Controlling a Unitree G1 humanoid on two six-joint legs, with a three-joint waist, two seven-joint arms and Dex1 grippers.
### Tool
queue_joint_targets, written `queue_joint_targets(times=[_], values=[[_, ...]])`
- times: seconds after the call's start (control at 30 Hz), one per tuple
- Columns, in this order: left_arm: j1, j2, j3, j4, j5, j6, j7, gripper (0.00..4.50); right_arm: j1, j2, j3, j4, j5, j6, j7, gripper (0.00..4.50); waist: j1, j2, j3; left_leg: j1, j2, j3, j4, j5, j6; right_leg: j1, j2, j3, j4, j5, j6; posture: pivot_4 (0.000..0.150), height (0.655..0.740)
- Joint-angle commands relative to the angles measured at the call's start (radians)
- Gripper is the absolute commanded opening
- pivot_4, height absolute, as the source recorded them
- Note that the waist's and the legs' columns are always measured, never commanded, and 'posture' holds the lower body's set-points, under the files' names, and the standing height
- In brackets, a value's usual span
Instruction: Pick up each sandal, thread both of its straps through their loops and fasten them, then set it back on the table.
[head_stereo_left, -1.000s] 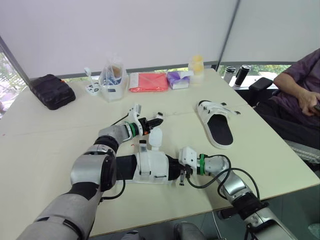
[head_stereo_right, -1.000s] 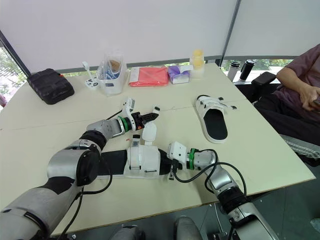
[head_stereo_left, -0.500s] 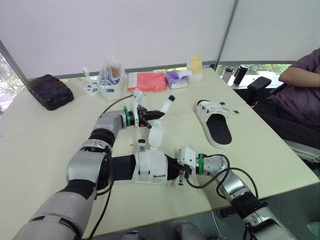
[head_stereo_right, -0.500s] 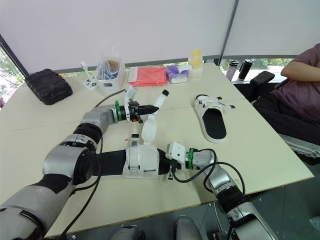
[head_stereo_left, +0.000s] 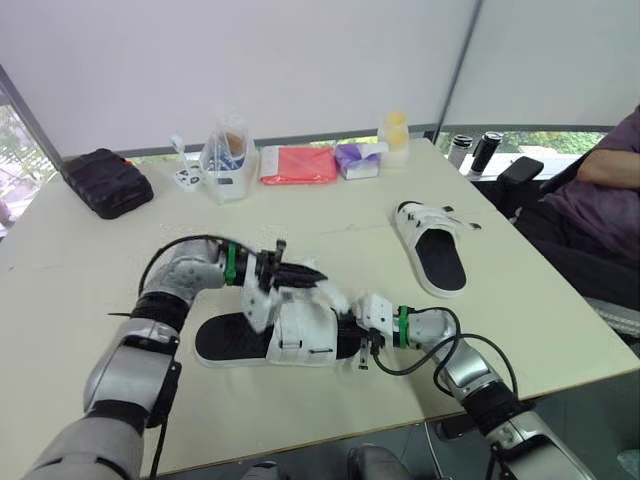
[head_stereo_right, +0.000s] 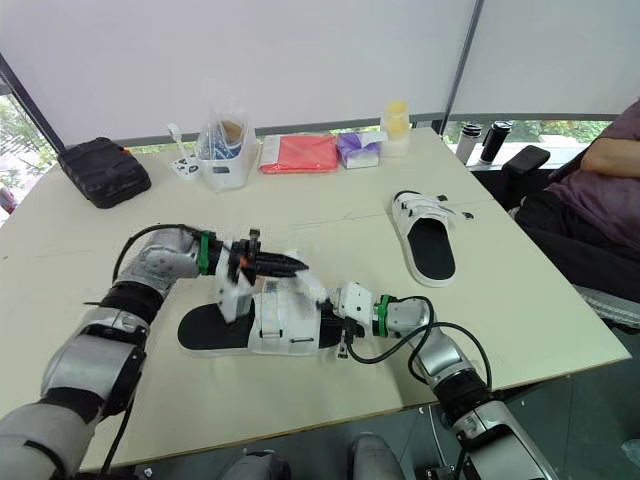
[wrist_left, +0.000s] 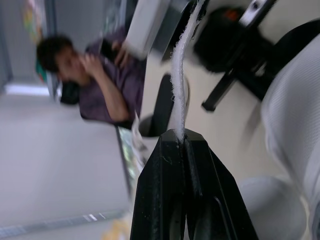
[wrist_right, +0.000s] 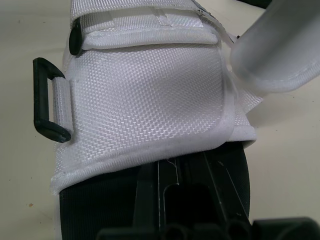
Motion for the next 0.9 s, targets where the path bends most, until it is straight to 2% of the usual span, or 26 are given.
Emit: queue_joint_targets(times=[0.03,0.1,0.2,0.37,0.43,0.47,0.57,0.6,0.63,0.67,0.77,0.83,0.9], values=[[0.005,0.033,0.002,-0.069,0.156,-0.034,0.205,0.05,0.035,-0.004,0.056,0.166,-0.109,0.057,-0.024,0.00,-0.002,0.000,0.000,0.000,0.000,0.000,0.000,0.000,0.000,0.000,0.000,0.000,0.000,0.000,0.000,0.150,0.7400],[0.029,0.059,-0.010,-0.079,0.244,-0.034,0.313,0.05,0.034,-0.006,0.056,0.172,-0.110,0.052,-0.023,0.00,-0.003,0.001,0.000,0.001,0.000,0.000,0.000,0.000,0.000,0.000,0.001,0.000,0.000,0.000,0.000,0.150,0.7400],[0.030,0.089,0.011,-0.068,0.424,-0.034,0.462,0.83,0.033,-0.010,0.056,0.175,-0.111,0.049,-0.022,0.00,-0.002,0.001,0.000,0.001,0.000,0.000,0.000,0.000,0.000,0.000,0.001,-0.001,0.001,0.001,0.002,0.150,0.7400],[0.017,0.137,-0.030,-0.113,0.678,0.045,0.786,3.17,0.037,-0.014,0.056,0.174,-0.111,0.046,-0.020,0.00,0.000,0.001,0.000,0.002,0.000,0.000,0.000,0.000,0.001,0.001,0.001,-0.002,0.001,0.002,0.003,0.150,0.7400],[0.012,0.154,-0.053,-0.085,0.675,0.088,0.863,4.15,0.037,-0.012,0.058,0.179,-0.113,0.044,-0.021,0.00,0.000,0.002,-0.001,0.002,0.000,-0.001,0.000,0.000,0.001,0.002,0.001,-0.002,0.001,0.001,0.003,0.150,0.7400],[0.009,0.157,-0.053,-0.049,0.616,0.108,0.861,4.44,0.037,-0.011,0.059,0.181,-0.113,0.043,-0.021,0.00,0.000,0.003,-0.002,0.002,0.000,-0.001,0.000,0.000,0.001,0.002,0.001,-0.002,0.001,0.001,0.003,0.150,0.7400],[0.010,0.165,-0.071,0.035,0.375,0.149,0.795,4.44,0.037,-0.009,0.060,0.185,-0.115,0.040,-0.022,0.00,-0.001,0.005,-0.003,0.002,0.000,0.000,0.000,0.000,0.001,0.002,0.001,-0.003,0.001,0.001,0.002,0.150,0.7400],[0.023,0.179,-0.100,0.033,0.260,0.164,0.741,4.44,0.037,-0.008,0.060,0.186,-0.115,0.039,-0.022,0.00,-0.002,0.005,-0.003,0.002,0.000,-0.001,0.000,0.000,0.001,0.001,0.001,-0.003,0.001,0.001,0.003,0.150,0.7400],[0.060,0.198,-0.136,-0.010,0.092,0.230,0.639,4.44,0.036,-0.008,0.061,0.189,-0.115,0.038,-0.022,0.00,-0.002,0.005,-0.003,0.002,0.001,-0.001,0.000,0.000,0.001,0.001,0.001,-0.004,0.001,0.001,0.003,0.150,0.7400],[0.125,0.221,-0.164,-0.117,-0.120,0.365,0.503,4.44,0.036,-0.008,0.062,0.192,-0.115,0.036,-0.021,0.00,-0.006,0.005,-0.003,0.002,0.001,0.000,0.000,0.000,0.001,0.000,0.001,-0.004,0.001,0.001,0.003,0.150,0.7400],[0.279,0.277,-0.169,-0.448,-0.568,0.814,0.209,4.44,0.034,-0.007,0.066,0.201,-0.115,0.030,-0.020,0.00,-0.013,0.007,-0.002,0.002,0.001,-0.001,-0.002,0.000,0.001,0.000,0.000,-0.004,0.003,0.000,0.000,0.150,0.7400],[0.342,0.314,-0.145,-0.621,-0.715,1.033,0.111,4.44,0.034,-0.008,0.066,0.202,-0.114,0.028,-0.018,0.00,-0.014,0.006,-0.002,0.002,0.001,-0.001,-0.001,0.000,0.001,-0.004,0.000,-0.004,0.004,-0.001,-0.002,0.150,0.7400],[0.400,0.359,-0.129,-0.753,-0.744,1.101,0.049,4.44,0.030,-0.007,0.067,0.210,-0.113,0.025,-0.016,0.00,-0.013,0.005,-0.003,0.001,0.001,-0.002,0.000,0.000,0.001,-0.006,0.001,-0.004,0.004,-0.001,-0.002,0.150,0.7400]])
